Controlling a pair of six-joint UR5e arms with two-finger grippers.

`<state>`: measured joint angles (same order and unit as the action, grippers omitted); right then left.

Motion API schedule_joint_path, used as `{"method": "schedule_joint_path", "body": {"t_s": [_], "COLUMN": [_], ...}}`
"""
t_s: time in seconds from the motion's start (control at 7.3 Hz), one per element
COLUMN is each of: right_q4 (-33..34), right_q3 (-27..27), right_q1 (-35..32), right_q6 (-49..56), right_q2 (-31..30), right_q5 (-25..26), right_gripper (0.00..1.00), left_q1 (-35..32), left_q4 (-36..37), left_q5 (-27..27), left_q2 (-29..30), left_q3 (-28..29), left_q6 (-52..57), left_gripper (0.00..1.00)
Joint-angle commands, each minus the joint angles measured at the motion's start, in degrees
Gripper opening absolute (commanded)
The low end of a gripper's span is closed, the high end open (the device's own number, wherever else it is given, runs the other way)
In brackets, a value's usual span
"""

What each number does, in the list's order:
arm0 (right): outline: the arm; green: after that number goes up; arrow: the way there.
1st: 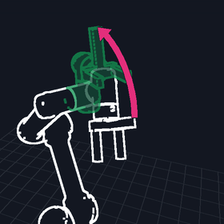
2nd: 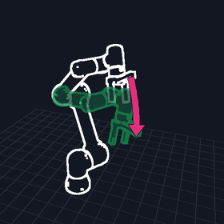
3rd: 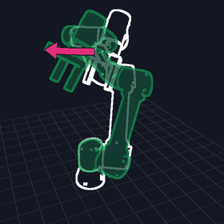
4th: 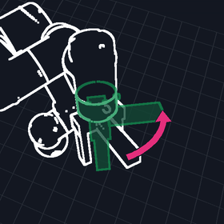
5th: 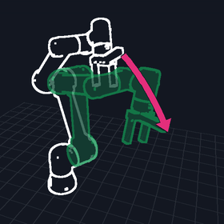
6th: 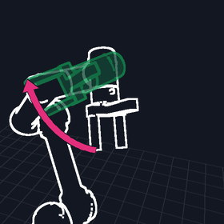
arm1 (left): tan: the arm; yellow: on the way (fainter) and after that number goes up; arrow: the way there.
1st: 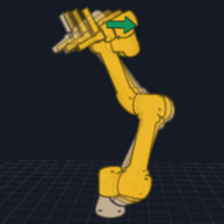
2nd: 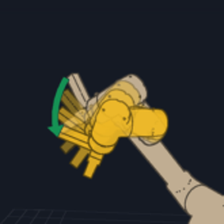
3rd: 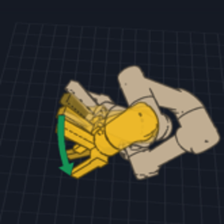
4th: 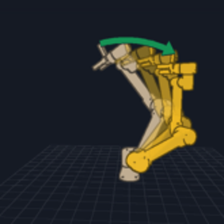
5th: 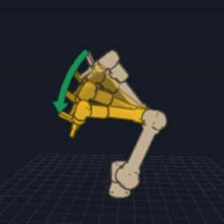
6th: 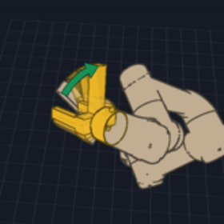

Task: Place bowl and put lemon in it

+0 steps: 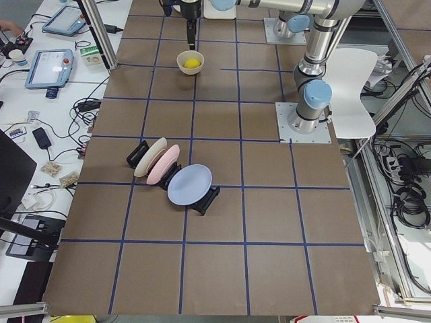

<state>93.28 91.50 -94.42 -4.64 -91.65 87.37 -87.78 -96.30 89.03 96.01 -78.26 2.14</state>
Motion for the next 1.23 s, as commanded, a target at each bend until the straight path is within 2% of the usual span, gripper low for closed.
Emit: {"method": "schedule_joint_path", "body": {"t_s": [0.0, 0.82, 1.1], "right_q4": [0.1, 0.1, 0.1], "right_q3": [0.0, 0.1, 0.0], "right_q1": [0.0, 0.0, 0.0], "right_q6": [0.1, 0.1, 0.1], "right_q2": [0.1, 0.1, 0.1], "right_q5": [0.0, 0.5, 0.5], "right_gripper": [1.00, 1.00, 1.00], "left_q1": [0.0, 0.0, 0.0], "left_q4": [0.0, 0.1, 0.1], "left_q5": [0.0, 1.7, -0.7], "left_q2": [0.0, 0.1, 0.1], "left_q3": [0.0, 0.1, 0.1], "left_q6": [0.0, 0.2, 0.1], "left_gripper": [1.00, 1.00, 1.00]}}
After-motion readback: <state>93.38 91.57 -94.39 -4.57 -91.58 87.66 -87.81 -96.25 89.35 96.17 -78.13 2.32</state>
